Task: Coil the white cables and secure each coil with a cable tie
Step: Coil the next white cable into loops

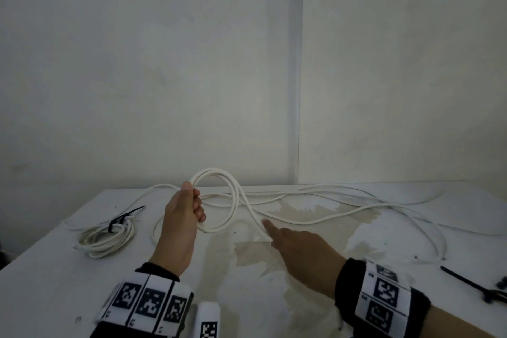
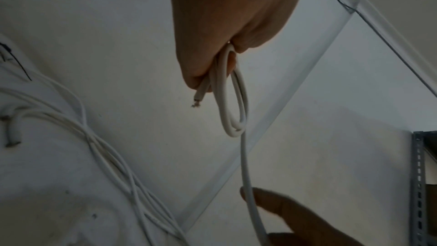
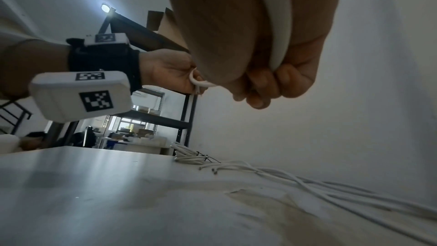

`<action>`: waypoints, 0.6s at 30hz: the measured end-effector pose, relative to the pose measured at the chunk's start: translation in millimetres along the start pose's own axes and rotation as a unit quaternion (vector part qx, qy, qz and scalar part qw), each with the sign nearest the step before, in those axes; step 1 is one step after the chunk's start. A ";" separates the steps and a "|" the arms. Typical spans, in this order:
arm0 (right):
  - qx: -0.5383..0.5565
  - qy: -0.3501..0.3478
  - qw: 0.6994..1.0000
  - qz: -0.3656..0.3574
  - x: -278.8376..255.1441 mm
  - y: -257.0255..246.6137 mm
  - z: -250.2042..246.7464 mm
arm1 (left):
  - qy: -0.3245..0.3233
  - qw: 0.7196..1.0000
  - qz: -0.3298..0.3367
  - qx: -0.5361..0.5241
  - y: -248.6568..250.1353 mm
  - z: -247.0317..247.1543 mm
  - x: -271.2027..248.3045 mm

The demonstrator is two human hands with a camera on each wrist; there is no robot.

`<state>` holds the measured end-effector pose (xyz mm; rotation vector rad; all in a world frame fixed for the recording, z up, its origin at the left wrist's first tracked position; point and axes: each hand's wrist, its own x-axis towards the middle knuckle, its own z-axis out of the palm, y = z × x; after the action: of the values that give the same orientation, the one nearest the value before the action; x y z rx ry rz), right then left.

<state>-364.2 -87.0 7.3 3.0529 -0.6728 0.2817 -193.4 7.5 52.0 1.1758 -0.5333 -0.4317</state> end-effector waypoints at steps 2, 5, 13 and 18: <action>0.015 -0.018 1.000 0.011 0.1 -4.6 1.1 | -0.002 1.000 -0.003 -0.003 -1.1 3.6 -2.1; 0.007 -0.015 1.000 0.024 -2.2 -8.5 -1.8 | 0.003 1.000 0.003 0.005 -0.3 5.5 -3.9; -0.064 -0.056 0.995 -0.056 -10.4 -33.8 -14.0 | -0.016 0.995 0.033 0.096 -13.5 22.3 -16.4; -0.090 -0.056 0.994 -0.034 -8.1 -40.4 -23.5 | -0.033 0.992 0.038 0.117 -21.0 32.3 -25.2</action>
<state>-358.6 -45.9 30.5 2.9275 -0.5629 0.0458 -233.8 -8.9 37.2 1.3643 -0.6981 -0.3488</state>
